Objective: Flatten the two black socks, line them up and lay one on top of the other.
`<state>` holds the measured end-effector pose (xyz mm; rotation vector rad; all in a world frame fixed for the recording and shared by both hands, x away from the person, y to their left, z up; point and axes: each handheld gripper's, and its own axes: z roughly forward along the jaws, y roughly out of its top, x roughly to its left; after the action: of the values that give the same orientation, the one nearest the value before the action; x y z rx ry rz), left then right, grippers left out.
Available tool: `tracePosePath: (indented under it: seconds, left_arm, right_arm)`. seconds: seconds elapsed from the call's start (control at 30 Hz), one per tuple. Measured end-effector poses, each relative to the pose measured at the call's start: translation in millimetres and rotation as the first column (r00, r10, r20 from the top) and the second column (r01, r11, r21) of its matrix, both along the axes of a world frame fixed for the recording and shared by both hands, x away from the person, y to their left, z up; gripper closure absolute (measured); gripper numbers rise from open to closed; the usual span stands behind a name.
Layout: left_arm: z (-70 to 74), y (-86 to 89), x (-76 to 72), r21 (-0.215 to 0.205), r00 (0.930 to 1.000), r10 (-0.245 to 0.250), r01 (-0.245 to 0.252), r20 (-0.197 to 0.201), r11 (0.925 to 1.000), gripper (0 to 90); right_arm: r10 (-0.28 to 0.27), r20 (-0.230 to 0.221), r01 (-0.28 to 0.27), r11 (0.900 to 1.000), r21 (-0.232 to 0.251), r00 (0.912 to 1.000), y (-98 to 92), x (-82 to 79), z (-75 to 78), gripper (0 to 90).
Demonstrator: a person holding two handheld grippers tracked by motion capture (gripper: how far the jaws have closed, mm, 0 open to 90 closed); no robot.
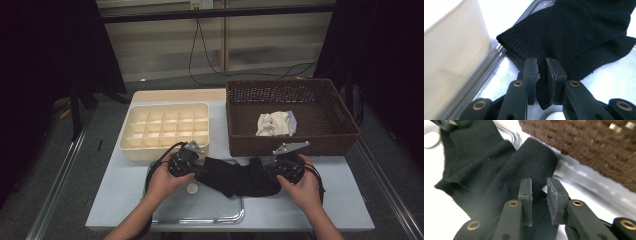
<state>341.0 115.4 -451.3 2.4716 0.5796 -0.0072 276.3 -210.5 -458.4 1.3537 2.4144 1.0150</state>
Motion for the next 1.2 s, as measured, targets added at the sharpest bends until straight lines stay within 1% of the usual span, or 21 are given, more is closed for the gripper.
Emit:
tracePosePath:
  seconds: [0.1,0.13,0.2,0.27,0.3,0.33,0.37,0.4,0.43,0.47,0.5,0.6,0.7,0.8,0.83,0.9,0.97,1.0,1.07,1.13,1.2]
  left_arm:
    - [-0.2,-0.1,-0.3,-0.004,1.0,0.004,-0.004,-0.001,1.0,78.8]
    - [-0.2,0.1,0.0,-0.003,1.0,0.0,0.0,0.001,1.0,78.8]
    - [-0.1,0.4,0.3,-0.001,1.0,-0.002,0.002,-0.002,1.0,78.8]
    - [-0.1,0.2,0.0,-0.001,1.0,0.002,-0.002,-0.003,1.0,78.8]
    - [-0.3,-0.1,-0.2,-0.004,1.0,0.003,-0.003,0.001,1.0,78.8]
    - [0.2,-0.1,-0.2,0.001,1.0,0.001,-0.001,0.002,1.0,78.8]
    - [0.6,-0.2,-0.5,-0.004,1.0,0.004,-0.004,0.001,1.0,79.0]
    - [1.3,-0.2,-0.8,-0.011,0.9999,0.011,-0.011,0.0,0.9999,79.3]
    - [2.9,1.0,-0.1,-0.008,1.0,0.005,-0.005,-0.003,1.0,79.6]
    - [4.3,2.0,0.1,-0.019,1.0,0.009,-0.009,-0.004,0.9998,79.7]
    - [4.9,1.7,-1.9,-0.055,0.999,0.043,-0.044,-0.015,0.9975,79.8]
    - [9.6,5.4,-2.2,-0.074,0.9989,0.045,-0.046,-0.015,0.9962,80.1]
    - [13.8,10.0,-2.2,-0.077,0.9992,0.036,-0.037,-0.016,0.9964,80.8]
    - [14.7,13.1,-2.8,-0.09,0.9986,0.047,-0.049,-0.026,0.9948,80.8]
    - [14.1,14.6,-2.7,-0.088,0.9982,0.051,-0.054,-0.031,0.9946,80.8]
    - [12.3,15.8,-2.6,-0.085,0.9977,0.055,-0.058,-0.039,0.9946,80.8]
    - [10.7,16.2,-2.0,-0.077,0.9979,0.053,-0.055,-0.037,0.9955,80.8]
    - [10.4,16.0,-1.8,-0.078,0.998,0.052,-0.055,-0.036,0.9954,80.8]
    - [10.6,15.8,-1.2,-0.072,0.9984,0.046,-0.048,-0.034,0.9963,80.8]
    - [10.4,15.3,-0.9,-0.07,0.9986,0.041,-0.043,-0.032,0.9966,80.8]
    - [10.4,15.1,-0.4,-0.055,0.999,0.031,-0.033,-0.031,0.998,80.8]
  right_arm:
    - [0.007,-0.008,-0.007,1.0,0.001,0.9999,5.2,1.9,-6.8,68.6]
    - [0.007,-0.016,-0.008,1.0,-0.008,0.9998,7.6,1.8,-7.5,68.0]
    - [0.021,-0.007,-0.021,0.999,-0.025,0.9997,12.6,3.1,-9.9,67.9]
    - [0.03,-0.01,-0.03,0.999,-0.026,0.9995,16.3,3.9,-13.0,72.8]
    - [0.031,-0.009,-0.031,0.999,-0.024,0.9995,16.8,3.8,-12.7,79.8]
    - [0.039,-0.004,-0.039,0.999,-0.023,0.9992,17.2,3.3,-11.1,83.8]
    - [0.041,0.001,-0.041,0.999,-0.029,0.9992,17.3,3.0,-9.5,84.9]
    - [0.039,0.001,-0.039,0.999,-0.017,0.9992,16.5,2.4,-7.3,85.6]
    - [0.039,0.001,-0.039,0.999,-0.006,0.9992,15.2,2.0,-4.9,86.2]
    - [0.041,0.01,-0.041,0.999,0.007,0.9991,13.2,1.3,-2.1,86.2]
    - [0.036,0.015,-0.036,0.999,0.01,0.9993,11.3,-0.2,1.8,86.2]
    - [0.034,0.024,-0.035,0.999,0.023,0.9991,5.3,-5.4,11.6,86.2]
    - [0.034,0.016,-0.034,0.999,0.034,0.9993,0.2,-11.2,16.9,86.2]
    - [0.021,-0.002,-0.021,0.999,0.044,0.9998,-4.8,-16.8,20.0,86.3]
    - [0.026,0.001,-0.026,0.999,0.047,0.9997,-6.4,-17.1,19.9,86.2]
    - [0.016,-0.022,-0.015,0.999,0.042,0.9996,-10.3,-18.6,19.2,86.1]
    - [0.0,-0.035,0.001,1.0,0.027,0.9994,-14.3,-19.1,14.6,84.4]
    - [-0.014,-0.035,0.015,1.0,0.017,0.9993,-16.0,-19.0,11.9,77.2]
    - [-0.022,-0.033,0.022,1.0,0.006,0.9992,-17.7,-18.6,10.4,75.7]
    - [-0.022,-0.014,0.022,1.0,0.011,0.9997,-17.6,-18.6,12.8,71.5]
    - [-0.026,0.013,0.026,1.0,-0.007,0.9996,-15.7,-19.5,18.5,68.9]
